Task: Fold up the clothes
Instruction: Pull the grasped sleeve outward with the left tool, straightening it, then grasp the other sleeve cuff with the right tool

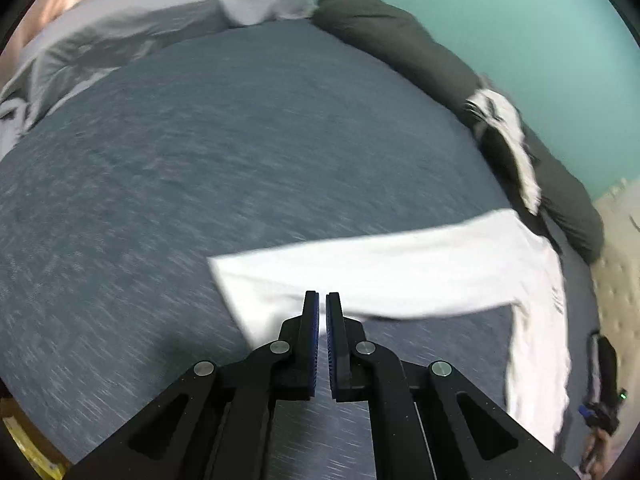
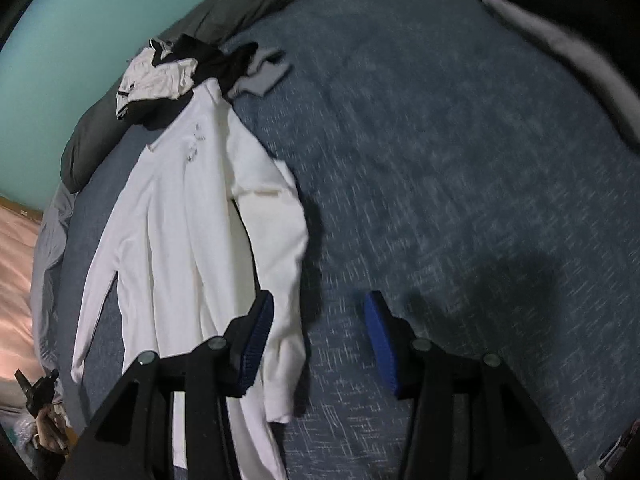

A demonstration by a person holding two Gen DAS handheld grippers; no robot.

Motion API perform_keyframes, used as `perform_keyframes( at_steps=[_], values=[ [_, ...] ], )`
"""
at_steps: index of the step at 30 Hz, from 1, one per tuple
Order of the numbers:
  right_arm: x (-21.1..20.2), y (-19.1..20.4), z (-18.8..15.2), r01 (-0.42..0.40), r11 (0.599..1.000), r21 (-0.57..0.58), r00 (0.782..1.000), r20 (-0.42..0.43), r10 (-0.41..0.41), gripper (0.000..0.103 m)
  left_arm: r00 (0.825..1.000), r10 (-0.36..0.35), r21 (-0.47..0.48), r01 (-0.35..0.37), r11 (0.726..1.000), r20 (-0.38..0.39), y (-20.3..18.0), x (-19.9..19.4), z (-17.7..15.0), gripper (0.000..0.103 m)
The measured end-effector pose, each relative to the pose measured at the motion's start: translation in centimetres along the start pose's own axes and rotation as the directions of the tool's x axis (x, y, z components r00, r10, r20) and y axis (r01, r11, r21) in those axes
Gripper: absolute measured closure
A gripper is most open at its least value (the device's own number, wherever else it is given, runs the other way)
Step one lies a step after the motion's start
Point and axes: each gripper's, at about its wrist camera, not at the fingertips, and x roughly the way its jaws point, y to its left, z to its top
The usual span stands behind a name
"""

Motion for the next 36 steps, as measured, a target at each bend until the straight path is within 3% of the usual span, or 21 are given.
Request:
perform_keyframes(
  at_steps=[7, 14, 19, 23, 25, 27, 33, 36],
  values=[
    [2.9, -0.3, -1.9, 0.025, 0.999, -0.025, 0.994, -0.106, -0.027, 0.055, 0.999, -0.04, 0.109, 0.041, 0.993, -0.019, -6.7, -0.8, -0.6, 0.099],
    [4.5, 0.3, -2.9, 0.032, 0.999, -0.028, 0.991, -0.129, -0.035, 0.055, 0.997, -0.064, 0.2, 0.07, 0.977, -0.039, -12.4, -1.2, -0.9, 0.099],
    [5.1, 2.1, -3.4, 0.02, 0.994, -0.106, 0.99, -0.134, -0.034, 0.055, 0.995, -0.078, 0.255, 0.09, 0.963, -0.058, -15.2, -0.9, -1.5, 0.098],
    [5.1, 2.3, -3.7, -0.015, 0.992, -0.125, 0.989, -0.151, -0.004, 0.073, 0.994, -0.079, 0.285, 0.099, 0.954, -0.08, -16.4, -0.6, -2.2, 0.097],
    [5.1, 2.4, -3.9, -0.033, 0.99, -0.134, 0.987, -0.16, 0.011, 0.094, 0.993, -0.078, 0.298, 0.101, 0.949, -0.089, -17.0, -0.4, -2.5, 0.097],
    [4.6, 2.7, -3.9, -0.027, 0.984, -0.174, 0.989, -0.145, 0.001, 0.1, 0.993, -0.076, 0.308, 0.102, 0.946, -0.094, -17.4, -0.2, -2.7, 0.097],
    [0.0, 1.8, -1.7, 0.008, 0.976, -0.217, 1.0, -0.022, -0.013, 0.103, 0.992, -0.078, 0.322, 0.105, 0.941, -0.097, -18.2, -0.5, -2.9, 0.097],
    [-1.2, 0.1, -0.4, -0.025, 0.986, -0.167, 0.999, -0.03, 0.02, 0.103, 0.992, -0.082, 0.32, 0.108, 0.941, -0.094, -18.4, -0.6, -2.8, 0.097]
  ],
)
